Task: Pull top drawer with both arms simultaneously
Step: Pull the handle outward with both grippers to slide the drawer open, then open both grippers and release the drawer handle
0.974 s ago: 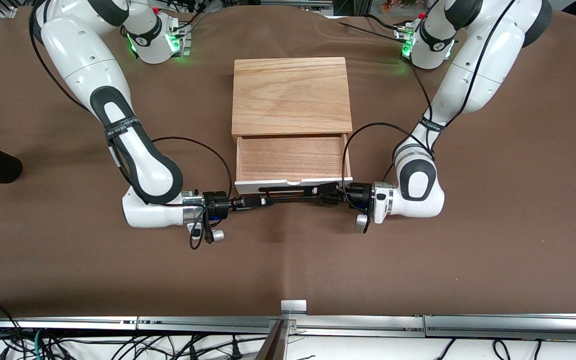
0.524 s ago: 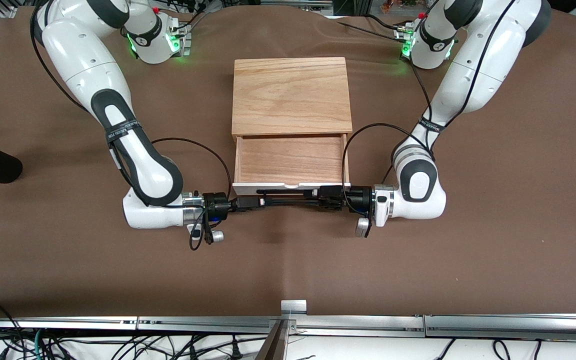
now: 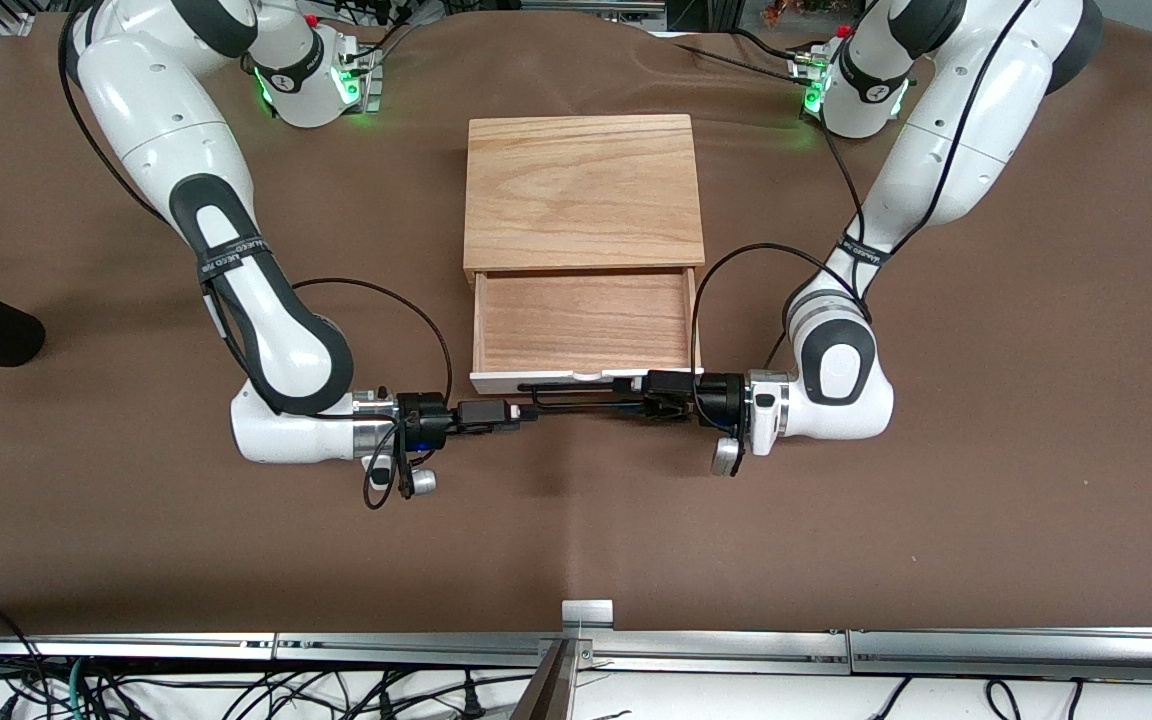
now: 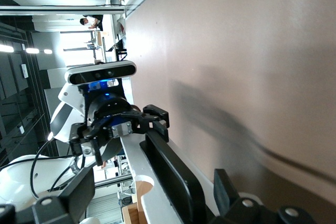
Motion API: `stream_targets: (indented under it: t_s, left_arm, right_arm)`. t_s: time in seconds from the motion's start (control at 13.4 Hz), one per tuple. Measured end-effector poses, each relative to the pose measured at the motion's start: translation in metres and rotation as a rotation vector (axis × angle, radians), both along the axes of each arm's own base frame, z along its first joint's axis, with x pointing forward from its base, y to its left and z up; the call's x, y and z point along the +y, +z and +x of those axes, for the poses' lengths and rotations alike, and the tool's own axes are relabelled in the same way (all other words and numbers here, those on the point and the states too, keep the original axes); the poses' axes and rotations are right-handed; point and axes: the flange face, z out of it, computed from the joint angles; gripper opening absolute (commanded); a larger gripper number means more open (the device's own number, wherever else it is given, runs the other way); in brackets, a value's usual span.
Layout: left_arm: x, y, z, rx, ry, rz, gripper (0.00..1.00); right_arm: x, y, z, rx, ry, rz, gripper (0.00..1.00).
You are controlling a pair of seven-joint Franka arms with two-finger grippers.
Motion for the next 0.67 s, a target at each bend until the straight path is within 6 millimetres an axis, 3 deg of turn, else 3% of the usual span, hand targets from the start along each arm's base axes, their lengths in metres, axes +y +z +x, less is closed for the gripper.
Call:
stream_targets:
  t_s: [0.3,0.52,0.67]
  left_arm:
    - [0.016,-0.002,0.005,-0.051,-0.053,0.087,1.0]
    - [0.031,0.002,0.012,-0.091,-0.078,0.143,1.0]
    - [0.04,0.003,0.015,-0.12,-0.109,0.194,1.0]
  right_arm:
    - [-0.01,0.007,0.008,-0.106,0.028,0.001,1.0]
    - [-0.034,0.008,0.013,-0.157,0.093,-0.063,1.0]
    - [-0.057,0.021,0.014,-0.18,0.131,-0.123,1.0]
